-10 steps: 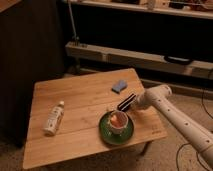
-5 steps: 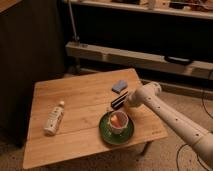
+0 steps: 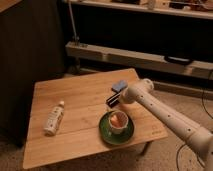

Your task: Push the eraser across the table

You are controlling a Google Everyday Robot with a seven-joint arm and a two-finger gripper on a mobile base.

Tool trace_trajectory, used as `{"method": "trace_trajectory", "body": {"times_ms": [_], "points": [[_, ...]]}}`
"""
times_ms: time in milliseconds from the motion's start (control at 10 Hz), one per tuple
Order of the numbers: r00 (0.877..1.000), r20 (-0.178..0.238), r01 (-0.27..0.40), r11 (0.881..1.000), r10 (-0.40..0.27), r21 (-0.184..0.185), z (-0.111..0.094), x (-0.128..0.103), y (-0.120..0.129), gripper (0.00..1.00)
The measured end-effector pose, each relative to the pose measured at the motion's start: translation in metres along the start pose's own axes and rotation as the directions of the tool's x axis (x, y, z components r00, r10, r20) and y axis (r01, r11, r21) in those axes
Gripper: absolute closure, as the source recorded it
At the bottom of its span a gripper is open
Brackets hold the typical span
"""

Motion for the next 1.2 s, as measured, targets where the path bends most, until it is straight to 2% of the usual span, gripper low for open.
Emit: {"method": "trace_trajectory", "body": {"times_ms": [200,500,900,1200], "points": [[1.0,-0.007,-0.005,1.0,0.005,-0.006,0.008,0.007,-0.004,0.96],[1.0,0.001,0.006,1.0,-0.006,0.005,0.02,0.008,-0.018,0.96],[0.999,0.023,0.033,0.999,-0.034,0.033,0.036,-0.003,-0.05,0.96],[0.999,0.002,0.041,0.998,-0.041,0.038,0.046,-0.003,-0.07,0.96]]}}
